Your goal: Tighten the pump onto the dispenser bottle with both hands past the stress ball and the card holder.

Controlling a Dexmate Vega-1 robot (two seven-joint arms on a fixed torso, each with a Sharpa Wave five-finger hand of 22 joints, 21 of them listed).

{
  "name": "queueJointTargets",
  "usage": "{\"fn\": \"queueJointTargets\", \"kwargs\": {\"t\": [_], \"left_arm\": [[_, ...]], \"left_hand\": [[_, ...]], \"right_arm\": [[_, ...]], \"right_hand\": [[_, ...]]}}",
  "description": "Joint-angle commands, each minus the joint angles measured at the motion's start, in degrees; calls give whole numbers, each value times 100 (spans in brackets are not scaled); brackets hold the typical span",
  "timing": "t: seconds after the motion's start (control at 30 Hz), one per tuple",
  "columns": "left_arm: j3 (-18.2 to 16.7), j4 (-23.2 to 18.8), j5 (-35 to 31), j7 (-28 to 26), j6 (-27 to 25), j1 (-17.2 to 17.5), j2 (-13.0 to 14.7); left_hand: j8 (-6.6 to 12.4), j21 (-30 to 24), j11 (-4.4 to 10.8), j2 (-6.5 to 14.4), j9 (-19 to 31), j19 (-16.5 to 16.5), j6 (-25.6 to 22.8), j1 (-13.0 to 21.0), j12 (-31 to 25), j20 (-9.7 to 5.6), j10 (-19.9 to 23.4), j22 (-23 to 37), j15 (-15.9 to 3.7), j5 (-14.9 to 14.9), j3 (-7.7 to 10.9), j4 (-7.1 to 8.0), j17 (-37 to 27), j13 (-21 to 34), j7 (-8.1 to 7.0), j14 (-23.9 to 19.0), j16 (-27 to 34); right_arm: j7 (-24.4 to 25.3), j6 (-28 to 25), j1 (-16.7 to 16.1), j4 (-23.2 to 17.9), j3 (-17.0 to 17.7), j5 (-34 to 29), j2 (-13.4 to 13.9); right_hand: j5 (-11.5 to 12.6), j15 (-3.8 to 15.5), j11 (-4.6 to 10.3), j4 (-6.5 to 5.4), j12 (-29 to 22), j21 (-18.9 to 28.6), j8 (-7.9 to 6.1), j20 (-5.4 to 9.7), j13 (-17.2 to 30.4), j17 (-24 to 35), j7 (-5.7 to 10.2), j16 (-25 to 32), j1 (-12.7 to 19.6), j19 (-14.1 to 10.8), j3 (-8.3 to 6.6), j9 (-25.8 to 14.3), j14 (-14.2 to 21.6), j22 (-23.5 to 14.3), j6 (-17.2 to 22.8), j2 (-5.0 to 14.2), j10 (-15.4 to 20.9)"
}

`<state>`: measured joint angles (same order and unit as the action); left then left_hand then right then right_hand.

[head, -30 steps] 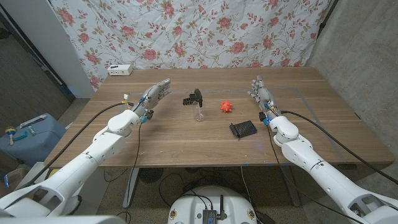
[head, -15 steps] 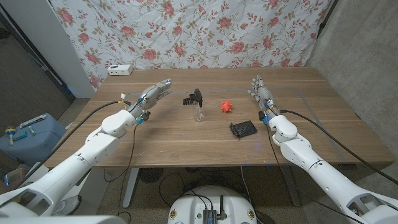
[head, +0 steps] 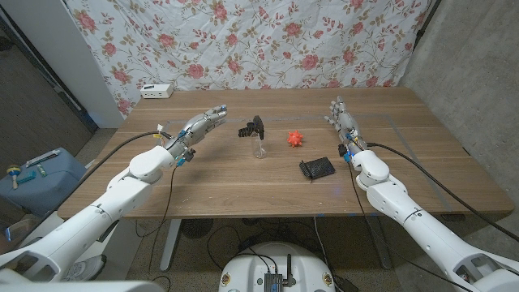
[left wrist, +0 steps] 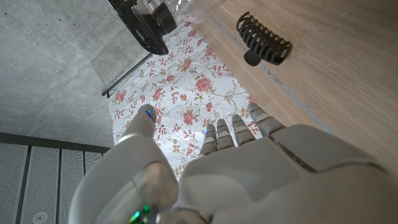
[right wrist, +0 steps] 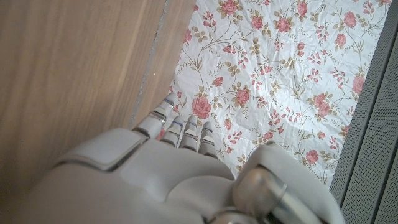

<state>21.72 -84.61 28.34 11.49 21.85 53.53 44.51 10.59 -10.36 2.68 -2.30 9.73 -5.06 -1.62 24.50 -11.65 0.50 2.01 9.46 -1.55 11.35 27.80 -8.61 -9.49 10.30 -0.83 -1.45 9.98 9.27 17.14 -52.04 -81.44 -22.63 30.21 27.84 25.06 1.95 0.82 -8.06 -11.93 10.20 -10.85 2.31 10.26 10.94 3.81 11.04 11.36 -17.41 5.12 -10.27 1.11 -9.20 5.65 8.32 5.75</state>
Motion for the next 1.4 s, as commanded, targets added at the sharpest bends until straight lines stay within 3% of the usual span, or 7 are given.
{"fn": "queueJointTargets", "kwargs": {"t": [0.03,0.57,1.4], "left_arm": [[-22,-225,-254,-99,92,220,196],[103,-305,-792,-340,141,226,228],[411,-127,-1513,-820,294,121,-110]], "left_hand": [[30,12,63,-194,20,72,-34,178,3,63,30,13,-148,113,-30,-122,-7,11,-70,-74,33],[76,16,115,-634,25,308,-179,1164,-23,196,282,15,-313,388,-194,-175,-3,2,-125,-353,64],[59,33,150,-754,32,685,-276,1935,-12,197,480,17,-385,566,-454,-121,1,0,-228,-575,50]], "right_arm": [[33,51,-20,-23,32,-11,-14],[62,256,-80,114,72,15,-115],[101,411,-305,-6,159,41,-74]], "right_hand": [[-3,64,-4,-19,23,37,-35,273,31,2,4,32,58,-78,-47,-9,64,-23,72,46,68],[-16,61,11,-20,31,38,-30,273,32,4,9,36,71,-83,-74,-9,85,-23,85,63,103],[-31,40,26,-30,47,36,-25,244,34,8,24,34,73,-77,-103,-9,88,-25,100,76,123]]}}
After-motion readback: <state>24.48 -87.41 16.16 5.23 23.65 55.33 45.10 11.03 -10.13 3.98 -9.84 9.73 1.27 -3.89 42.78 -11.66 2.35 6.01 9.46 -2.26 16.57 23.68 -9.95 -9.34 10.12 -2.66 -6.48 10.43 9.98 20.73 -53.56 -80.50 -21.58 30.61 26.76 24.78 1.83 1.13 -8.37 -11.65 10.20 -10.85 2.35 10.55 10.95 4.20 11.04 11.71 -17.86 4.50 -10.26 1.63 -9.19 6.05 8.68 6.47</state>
